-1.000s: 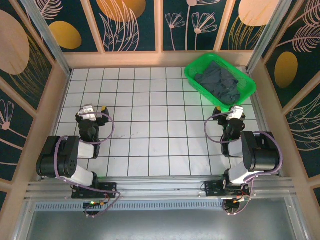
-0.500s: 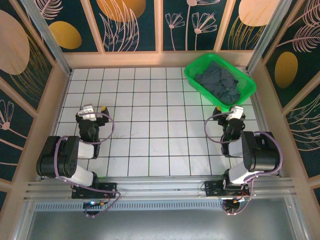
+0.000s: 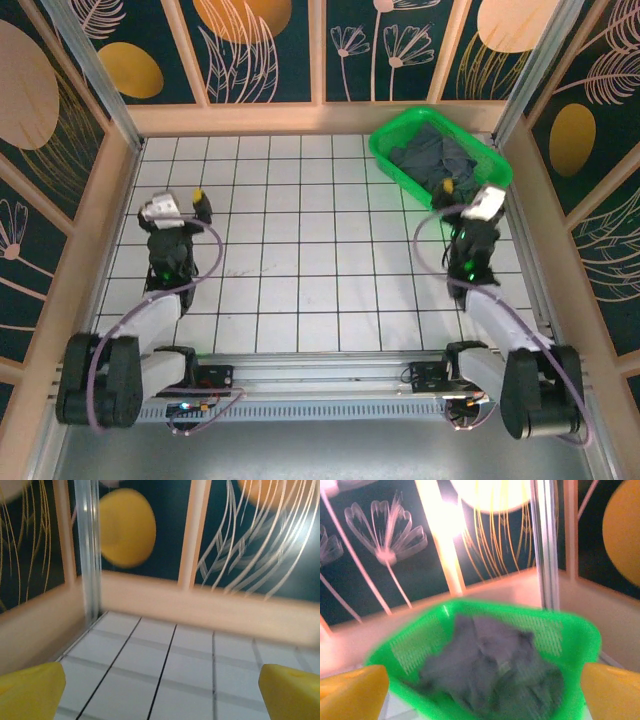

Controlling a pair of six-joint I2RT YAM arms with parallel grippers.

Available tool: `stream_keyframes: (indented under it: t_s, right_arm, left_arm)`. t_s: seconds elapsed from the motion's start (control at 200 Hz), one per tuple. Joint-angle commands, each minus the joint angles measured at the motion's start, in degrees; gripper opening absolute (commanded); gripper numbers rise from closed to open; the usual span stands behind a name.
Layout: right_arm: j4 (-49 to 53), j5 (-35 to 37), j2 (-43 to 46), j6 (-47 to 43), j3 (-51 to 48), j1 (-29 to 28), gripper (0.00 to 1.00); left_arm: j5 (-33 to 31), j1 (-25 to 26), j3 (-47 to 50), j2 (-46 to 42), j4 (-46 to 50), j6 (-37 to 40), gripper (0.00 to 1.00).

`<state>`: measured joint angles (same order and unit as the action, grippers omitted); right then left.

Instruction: Fold and stack the t-shirts

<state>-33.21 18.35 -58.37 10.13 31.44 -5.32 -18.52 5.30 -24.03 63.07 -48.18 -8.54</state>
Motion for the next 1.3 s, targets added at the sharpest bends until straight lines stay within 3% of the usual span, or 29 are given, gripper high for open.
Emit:
stream_keyframes:
  t_s: [0.0, 0.03, 0.115, 0.295, 0.42, 0.646, 0.806, 0.851, 0.896, 0.986, 1.026, 1.171, 1.296]
  right_arm:
    - [31.9, -1.4, 0.1, 19.2, 19.6, 2.6, 0.99]
    - [33.5, -5.0, -1.9, 19.1, 22.4, 3.7, 0.99]
    - [41.7, -6.0, -9.8, 20.1, 32.7, 4.8, 0.99]
    - [64.4, -1.6, -30.2, 24.2, 55.2, 4.4, 0.92]
    - [69.9, -6.4, -42.2, 23.2, 63.8, 5.4, 0.88]
    - [71.7, -8.3, -58.8, 17.7, 73.2, 7.5, 0.80]
    - [74.0, -8.7, -68.6, 15.9, 77.7, 8.6, 0.75]
    - [73.7, -9.1, -70.0, 16.0, 78.3, 9.0, 0.71]
    - [73.0, -10.1, -70.9, 16.3, 78.8, 9.5, 0.61]
    - [69.7, -11.0, -69.2, 16.4, 78.6, 9.8, 0.14]
    - [67.0, -10.7, -66.7, 16.2, 77.4, 9.6, 0.00]
    - [58.4, -8.1, -55.4, 14.5, 75.1, 8.3, 0.00]
    - [54.9, -9.5, -48.1, 14.3, 79.8, 8.1, 0.00]
  left_arm:
    - [-12.0, 0.8, -20.2, -2.4, 32.5, -21.7, 0.99]
    - [-12.0, 0.8, -25.7, -1.2, 41.4, -24.2, 0.99]
    - [-9.5, 0.2, -33.0, 3.6, 45.6, -30.7, 0.99]
    - [15.7, 0.3, -48.8, 16.5, 52.4, -35.4, 0.99]
    - [23.8, 3.6, -53.9, 22.1, 56.0, -34.3, 0.96]
    - [28.9, 11.8, -52.5, 24.3, 57.3, -32.3, 0.81]
    - [29.3, 14.8, -49.1, 23.4, 56.1, -34.1, 0.74]
    - [29.7, 14.9, -48.7, 23.1, 56.0, -34.4, 0.71]
    - [29.7, 14.9, -48.7, 22.8, 56.0, -34.4, 0.68]
    - [29.0, 14.9, -49.1, 22.1, 56.7, -34.0, 0.57]
    - [28.6, 15.0, -49.5, 21.9, 57.3, -33.7, 0.52]
    - [26.8, 14.9, -50.2, 20.9, 58.4, -32.8, 0.43]
    - [25.5, 14.9, -49.3, 20.0, 57.9, -32.9, 0.38]
